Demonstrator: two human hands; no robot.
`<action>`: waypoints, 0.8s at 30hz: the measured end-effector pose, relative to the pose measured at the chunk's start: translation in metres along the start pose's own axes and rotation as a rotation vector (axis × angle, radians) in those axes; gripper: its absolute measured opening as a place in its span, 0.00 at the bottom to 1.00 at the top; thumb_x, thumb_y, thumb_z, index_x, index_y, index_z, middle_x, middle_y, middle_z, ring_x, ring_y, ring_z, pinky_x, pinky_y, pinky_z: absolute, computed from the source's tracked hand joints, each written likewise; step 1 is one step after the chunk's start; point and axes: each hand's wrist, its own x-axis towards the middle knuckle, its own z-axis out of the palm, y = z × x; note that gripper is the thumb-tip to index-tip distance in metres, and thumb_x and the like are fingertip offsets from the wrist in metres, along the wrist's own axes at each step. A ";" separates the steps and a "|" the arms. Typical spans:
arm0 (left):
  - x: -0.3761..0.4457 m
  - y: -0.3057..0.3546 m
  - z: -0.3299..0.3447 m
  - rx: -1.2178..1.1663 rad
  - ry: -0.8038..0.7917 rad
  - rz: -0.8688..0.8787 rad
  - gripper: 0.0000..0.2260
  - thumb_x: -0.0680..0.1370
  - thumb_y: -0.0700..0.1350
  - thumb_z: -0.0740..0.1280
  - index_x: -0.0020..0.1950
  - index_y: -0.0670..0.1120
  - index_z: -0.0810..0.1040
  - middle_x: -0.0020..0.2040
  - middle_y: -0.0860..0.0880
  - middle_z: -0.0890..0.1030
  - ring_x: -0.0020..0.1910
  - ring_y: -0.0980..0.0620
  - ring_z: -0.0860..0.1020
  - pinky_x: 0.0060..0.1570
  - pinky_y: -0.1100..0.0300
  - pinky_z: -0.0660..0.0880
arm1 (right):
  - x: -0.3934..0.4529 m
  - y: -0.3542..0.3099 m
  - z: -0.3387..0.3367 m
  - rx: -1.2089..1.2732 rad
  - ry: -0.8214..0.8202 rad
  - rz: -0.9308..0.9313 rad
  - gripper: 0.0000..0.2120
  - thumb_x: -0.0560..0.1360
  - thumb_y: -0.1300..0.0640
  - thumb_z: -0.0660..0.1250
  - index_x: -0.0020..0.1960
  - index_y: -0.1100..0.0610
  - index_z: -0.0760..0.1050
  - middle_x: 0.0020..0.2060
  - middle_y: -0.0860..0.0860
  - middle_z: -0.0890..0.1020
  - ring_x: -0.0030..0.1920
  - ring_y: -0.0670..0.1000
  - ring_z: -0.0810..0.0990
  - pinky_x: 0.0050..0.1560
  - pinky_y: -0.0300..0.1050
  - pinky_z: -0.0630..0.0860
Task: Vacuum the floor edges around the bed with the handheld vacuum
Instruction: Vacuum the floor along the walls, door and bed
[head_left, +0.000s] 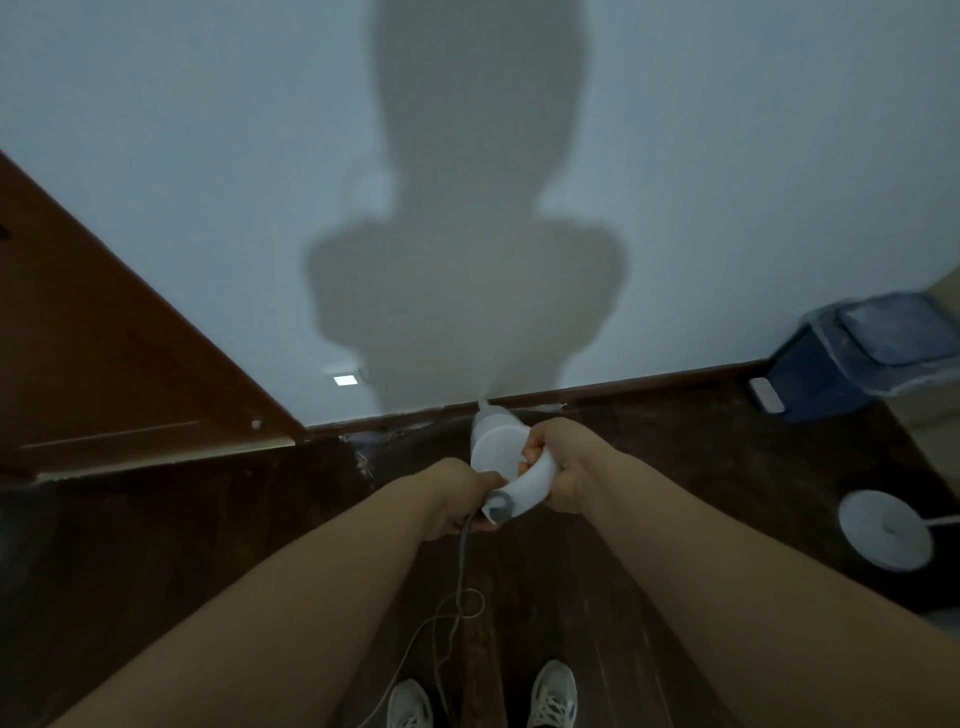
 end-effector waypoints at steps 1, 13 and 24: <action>0.002 0.006 0.009 0.007 0.000 0.004 0.14 0.80 0.48 0.64 0.58 0.39 0.71 0.43 0.44 0.79 0.38 0.52 0.80 0.41 0.62 0.79 | 0.001 -0.004 -0.011 -0.002 0.000 -0.002 0.29 0.66 0.71 0.59 0.66 0.59 0.67 0.58 0.62 0.74 0.39 0.54 0.74 0.30 0.44 0.73; 0.012 0.058 0.087 0.077 0.017 0.010 0.12 0.79 0.49 0.65 0.53 0.40 0.71 0.42 0.45 0.79 0.38 0.52 0.80 0.50 0.59 0.80 | 0.016 -0.034 -0.101 0.006 0.033 -0.003 0.29 0.64 0.70 0.62 0.65 0.59 0.68 0.55 0.61 0.75 0.35 0.51 0.74 0.31 0.44 0.74; 0.027 0.088 0.149 0.132 -0.023 0.046 0.14 0.79 0.50 0.65 0.56 0.40 0.72 0.55 0.40 0.79 0.56 0.44 0.80 0.61 0.50 0.76 | 0.022 -0.036 -0.167 0.192 0.066 -0.033 0.28 0.67 0.70 0.61 0.66 0.58 0.67 0.52 0.61 0.73 0.38 0.54 0.73 0.31 0.46 0.74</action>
